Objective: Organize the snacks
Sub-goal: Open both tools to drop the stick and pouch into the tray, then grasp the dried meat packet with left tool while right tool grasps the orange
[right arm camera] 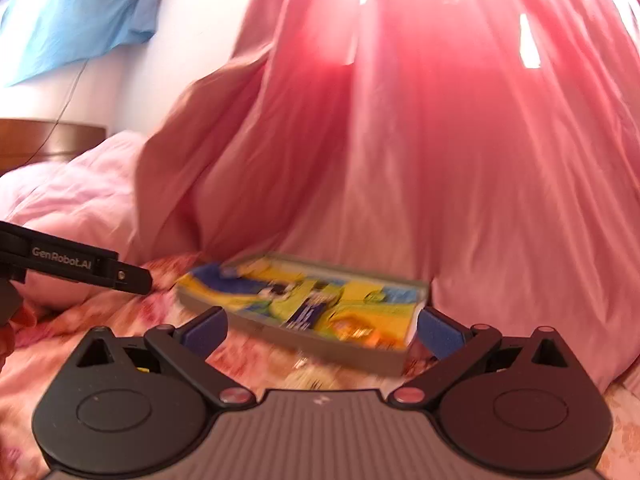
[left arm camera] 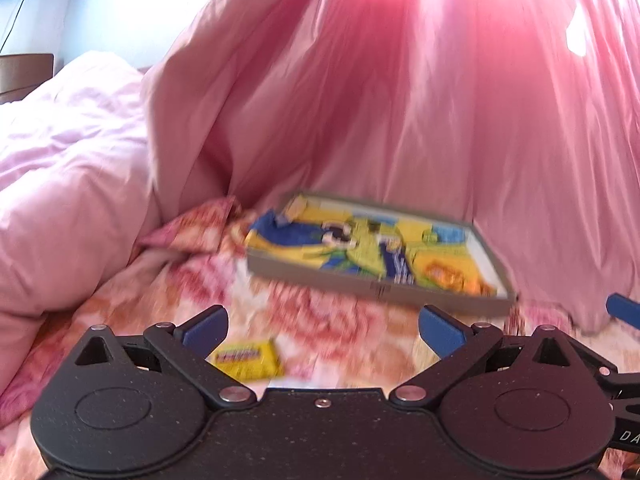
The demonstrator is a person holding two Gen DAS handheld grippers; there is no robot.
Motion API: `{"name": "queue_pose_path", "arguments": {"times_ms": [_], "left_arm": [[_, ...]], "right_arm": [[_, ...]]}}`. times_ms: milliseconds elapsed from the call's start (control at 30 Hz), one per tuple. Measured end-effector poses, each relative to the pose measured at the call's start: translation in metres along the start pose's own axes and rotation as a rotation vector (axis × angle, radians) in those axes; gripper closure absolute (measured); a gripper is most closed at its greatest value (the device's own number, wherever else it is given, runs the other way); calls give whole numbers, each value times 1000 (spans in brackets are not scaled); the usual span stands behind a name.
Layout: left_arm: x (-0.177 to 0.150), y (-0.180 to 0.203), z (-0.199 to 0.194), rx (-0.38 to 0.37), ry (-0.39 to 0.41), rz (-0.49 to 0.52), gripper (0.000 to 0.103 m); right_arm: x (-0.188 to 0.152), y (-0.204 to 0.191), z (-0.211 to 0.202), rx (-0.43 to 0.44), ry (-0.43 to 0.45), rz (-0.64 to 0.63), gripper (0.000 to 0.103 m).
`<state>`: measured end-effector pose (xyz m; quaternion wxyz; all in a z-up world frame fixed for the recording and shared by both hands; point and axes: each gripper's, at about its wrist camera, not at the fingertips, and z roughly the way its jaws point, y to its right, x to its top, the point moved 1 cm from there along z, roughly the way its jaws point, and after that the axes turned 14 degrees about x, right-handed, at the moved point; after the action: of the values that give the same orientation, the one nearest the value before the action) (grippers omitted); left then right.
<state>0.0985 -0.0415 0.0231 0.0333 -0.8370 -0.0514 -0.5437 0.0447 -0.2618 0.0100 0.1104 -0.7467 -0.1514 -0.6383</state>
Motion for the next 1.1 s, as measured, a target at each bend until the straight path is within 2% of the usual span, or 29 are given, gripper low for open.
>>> {"name": "queue_pose_path", "arguments": {"times_ms": [167, 367, 600, 900, 1100], "left_arm": [[-27, -21, -13, 3, -59, 10, 2], [-49, -40, -23, 15, -149, 24, 2], [-72, -46, -18, 12, -338, 10, 4], [-89, -34, 0, 9, -458, 35, 6], [-97, -28, 14, -31, -525, 15, 7]], "right_arm": [[-15, -26, -18, 62, -78, -11, 0], [-32, -51, -30, 127, -217, -27, 0], [-50, -56, -22, 133, -372, -41, 0], [-63, -52, -7, 137, -459, -62, 0], [-68, -46, 7, 154, -489, -141, 0]]}}
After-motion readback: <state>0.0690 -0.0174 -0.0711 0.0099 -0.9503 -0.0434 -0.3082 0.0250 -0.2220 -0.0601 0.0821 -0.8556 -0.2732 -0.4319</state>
